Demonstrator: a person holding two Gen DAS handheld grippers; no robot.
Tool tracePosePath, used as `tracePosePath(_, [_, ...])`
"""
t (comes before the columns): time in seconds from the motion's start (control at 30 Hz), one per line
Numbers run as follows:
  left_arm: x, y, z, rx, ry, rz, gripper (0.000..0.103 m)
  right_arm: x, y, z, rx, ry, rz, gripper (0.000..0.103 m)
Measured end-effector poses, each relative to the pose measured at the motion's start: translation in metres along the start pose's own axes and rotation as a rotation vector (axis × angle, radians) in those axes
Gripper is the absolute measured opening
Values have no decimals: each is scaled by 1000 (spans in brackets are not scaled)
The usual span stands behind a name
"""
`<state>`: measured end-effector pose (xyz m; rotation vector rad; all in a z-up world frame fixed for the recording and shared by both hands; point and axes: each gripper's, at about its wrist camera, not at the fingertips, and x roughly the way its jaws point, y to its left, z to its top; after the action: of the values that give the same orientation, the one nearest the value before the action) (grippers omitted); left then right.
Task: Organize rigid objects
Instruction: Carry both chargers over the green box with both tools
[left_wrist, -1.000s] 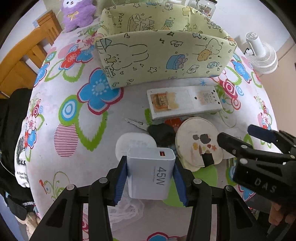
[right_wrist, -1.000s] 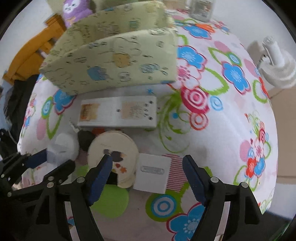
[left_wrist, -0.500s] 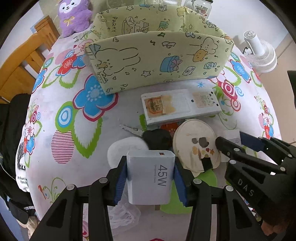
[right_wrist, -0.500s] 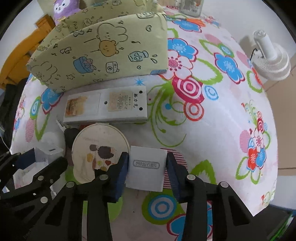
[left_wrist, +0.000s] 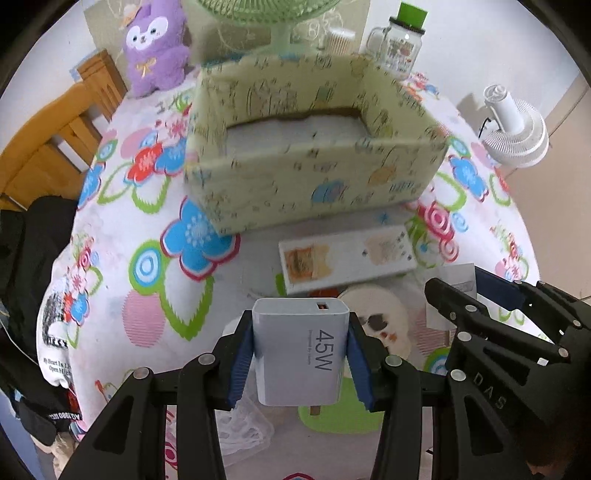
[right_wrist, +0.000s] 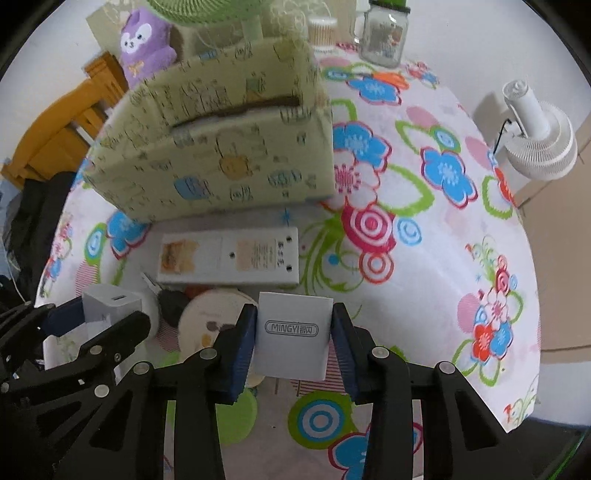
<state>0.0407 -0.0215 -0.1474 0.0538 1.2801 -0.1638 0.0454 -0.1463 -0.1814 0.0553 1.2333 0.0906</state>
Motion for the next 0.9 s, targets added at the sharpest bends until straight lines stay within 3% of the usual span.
tracePosePath(0.5, [-55,-26,28,-68,-120,42,48,-65,-15,38,-86,-116,41,43])
tracePosePath(0.9, [-84,-16,36,-131,-195,85,48,-92,-8,52,-157,-173,99,43])
